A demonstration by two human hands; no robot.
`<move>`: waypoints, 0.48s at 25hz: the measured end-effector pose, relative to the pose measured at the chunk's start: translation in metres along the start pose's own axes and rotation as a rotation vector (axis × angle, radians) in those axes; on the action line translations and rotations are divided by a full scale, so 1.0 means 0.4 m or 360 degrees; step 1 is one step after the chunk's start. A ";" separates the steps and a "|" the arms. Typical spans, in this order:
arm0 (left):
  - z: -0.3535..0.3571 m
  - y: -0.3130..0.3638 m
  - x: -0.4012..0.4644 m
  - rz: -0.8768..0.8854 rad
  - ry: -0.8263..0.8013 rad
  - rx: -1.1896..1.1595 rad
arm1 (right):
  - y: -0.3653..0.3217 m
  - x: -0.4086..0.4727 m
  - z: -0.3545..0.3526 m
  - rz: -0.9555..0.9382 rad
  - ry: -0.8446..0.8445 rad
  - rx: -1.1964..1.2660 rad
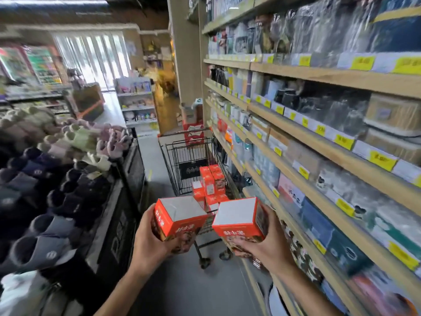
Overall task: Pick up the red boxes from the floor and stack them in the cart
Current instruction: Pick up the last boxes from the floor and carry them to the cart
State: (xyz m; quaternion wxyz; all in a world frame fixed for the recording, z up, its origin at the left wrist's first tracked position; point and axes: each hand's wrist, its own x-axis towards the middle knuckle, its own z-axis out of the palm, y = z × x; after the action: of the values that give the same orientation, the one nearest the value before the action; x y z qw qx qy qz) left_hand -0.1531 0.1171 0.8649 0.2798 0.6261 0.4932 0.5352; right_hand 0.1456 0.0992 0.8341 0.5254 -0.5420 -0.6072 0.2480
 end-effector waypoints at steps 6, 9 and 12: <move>0.050 -0.083 0.097 -0.0081 0.0133 0.0092 | 0.131 0.196 0.059 0.0087 -0.0147 0.0139; 0.057 -0.153 0.166 -0.0136 0.0163 0.0080 | 0.172 0.277 0.115 0.0112 -0.0200 0.0139; 0.057 -0.248 0.281 -0.0181 0.0163 0.0091 | 0.220 0.379 0.193 0.0189 -0.0199 0.0107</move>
State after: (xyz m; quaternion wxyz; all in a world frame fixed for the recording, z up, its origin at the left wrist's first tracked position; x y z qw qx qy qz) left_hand -0.1698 0.2595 0.8158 0.2663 0.5767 0.5567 0.5354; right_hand 0.1319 0.2846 0.7884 0.4888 -0.5425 -0.5969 0.3324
